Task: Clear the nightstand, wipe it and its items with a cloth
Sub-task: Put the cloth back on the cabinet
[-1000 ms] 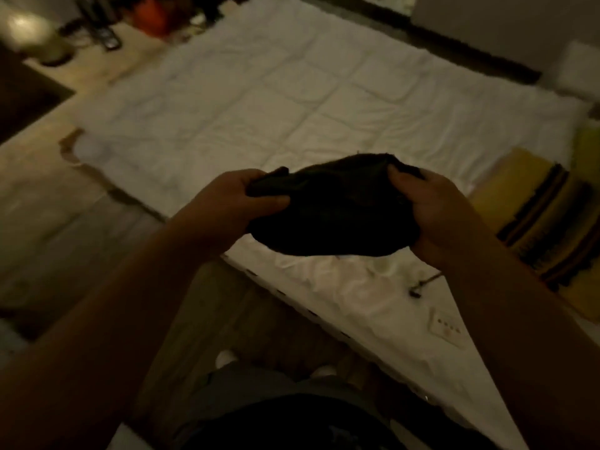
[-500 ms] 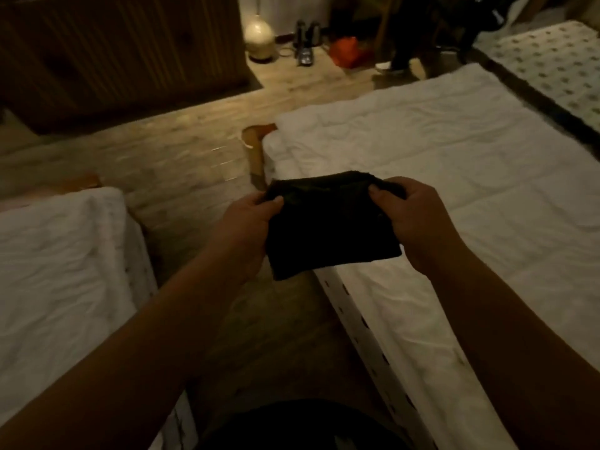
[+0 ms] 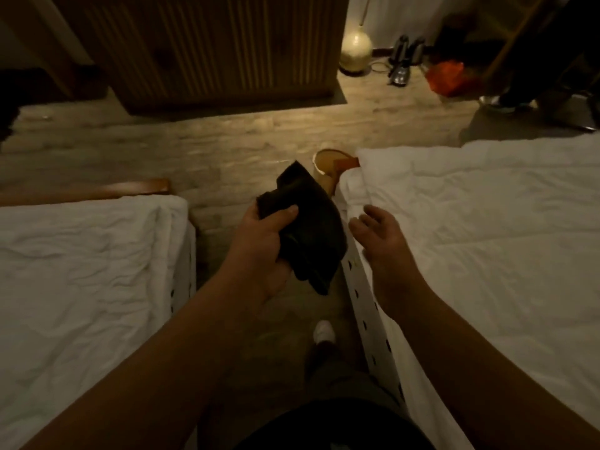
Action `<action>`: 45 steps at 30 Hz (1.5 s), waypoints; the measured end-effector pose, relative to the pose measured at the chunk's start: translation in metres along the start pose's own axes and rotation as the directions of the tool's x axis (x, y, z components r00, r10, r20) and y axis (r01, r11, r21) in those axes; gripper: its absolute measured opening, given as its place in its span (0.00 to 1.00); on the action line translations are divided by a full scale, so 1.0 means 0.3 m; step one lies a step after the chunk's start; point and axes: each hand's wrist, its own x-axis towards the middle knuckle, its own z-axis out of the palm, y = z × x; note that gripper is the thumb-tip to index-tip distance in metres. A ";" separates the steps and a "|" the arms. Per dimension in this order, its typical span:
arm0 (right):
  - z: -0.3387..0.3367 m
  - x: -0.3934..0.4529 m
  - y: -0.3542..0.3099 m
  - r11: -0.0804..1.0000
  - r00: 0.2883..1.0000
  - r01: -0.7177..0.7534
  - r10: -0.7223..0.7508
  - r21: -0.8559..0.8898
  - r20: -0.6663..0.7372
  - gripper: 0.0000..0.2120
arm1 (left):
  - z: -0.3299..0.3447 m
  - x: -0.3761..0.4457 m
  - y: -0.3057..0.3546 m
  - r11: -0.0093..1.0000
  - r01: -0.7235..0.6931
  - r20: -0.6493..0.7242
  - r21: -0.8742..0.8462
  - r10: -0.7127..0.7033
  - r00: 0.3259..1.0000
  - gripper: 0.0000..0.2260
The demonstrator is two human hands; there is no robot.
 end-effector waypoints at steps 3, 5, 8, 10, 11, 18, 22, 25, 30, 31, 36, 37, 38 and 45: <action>0.012 0.192 -0.030 0.851 0.874 -0.373 0.187 0.371 0.449 0.31 | 0.095 0.114 0.097 0.990 -0.010 0.069 -0.139 0.019 0.997 0.21; 0.031 0.300 -0.099 0.677 0.786 -0.526 0.158 0.514 0.597 0.32 | 0.143 0.179 0.163 0.975 -0.046 0.118 -0.217 0.072 0.990 0.24; 0.049 0.472 -0.196 0.747 0.827 -0.431 0.102 0.506 0.553 0.33 | 0.164 0.268 0.257 0.974 -0.111 0.110 -0.197 0.135 0.985 0.25; 0.064 0.559 -0.274 0.852 0.905 -0.280 0.081 0.442 0.417 0.28 | 0.166 0.314 0.330 0.989 -0.135 0.064 -0.061 0.139 0.988 0.26; 0.088 0.663 -0.314 0.895 0.925 -0.242 0.095 0.376 0.369 0.24 | 0.158 0.390 0.390 0.990 -0.140 0.017 0.013 0.140 0.990 0.26; 0.294 1.136 -0.461 0.997 0.960 -0.033 0.013 0.068 0.280 0.15 | 0.088 0.836 0.679 0.924 -0.168 -0.083 0.344 0.208 0.975 0.10; 0.461 1.415 -0.534 0.995 0.979 0.098 -0.091 -0.032 0.184 0.09 | 0.088 1.128 0.890 0.882 -0.200 -0.060 0.426 0.248 0.967 0.12; 0.557 1.604 -0.615 0.994 0.991 0.100 -0.096 -0.042 0.093 0.12 | 0.119 1.302 1.055 0.838 -0.214 0.001 0.502 0.247 0.969 0.16; 0.645 1.907 -0.737 0.989 0.992 0.119 -0.116 -0.083 0.048 0.08 | 0.209 1.606 1.281 0.770 -0.228 -0.004 0.596 0.287 0.958 0.16; 0.651 1.973 -0.756 0.989 0.993 0.118 -0.115 -0.084 0.041 0.08 | 0.230 1.673 1.319 0.761 -0.222 -0.003 0.609 0.282 0.959 0.15; 0.674 2.393 -0.837 0.991 0.995 0.104 -0.104 -0.090 0.002 0.09 | 0.362 2.078 1.488 0.721 -0.248 0.010 0.648 0.317 0.948 0.17; 0.673 2.483 -0.851 0.990 0.994 0.108 -0.108 -0.089 0.002 0.09 | 0.392 2.161 1.517 0.712 -0.257 0.018 0.654 0.325 0.946 0.16; 0.668 2.580 -0.868 0.990 0.994 0.112 -0.112 -0.086 0.004 0.10 | 0.424 2.250 1.548 0.702 -0.263 0.027 0.661 0.329 0.944 0.15; 0.644 3.188 -1.073 0.980 0.992 0.116 -0.106 -0.164 0.069 0.08 | 0.641 2.758 1.768 0.741 -0.230 -0.023 0.630 0.314 0.949 0.15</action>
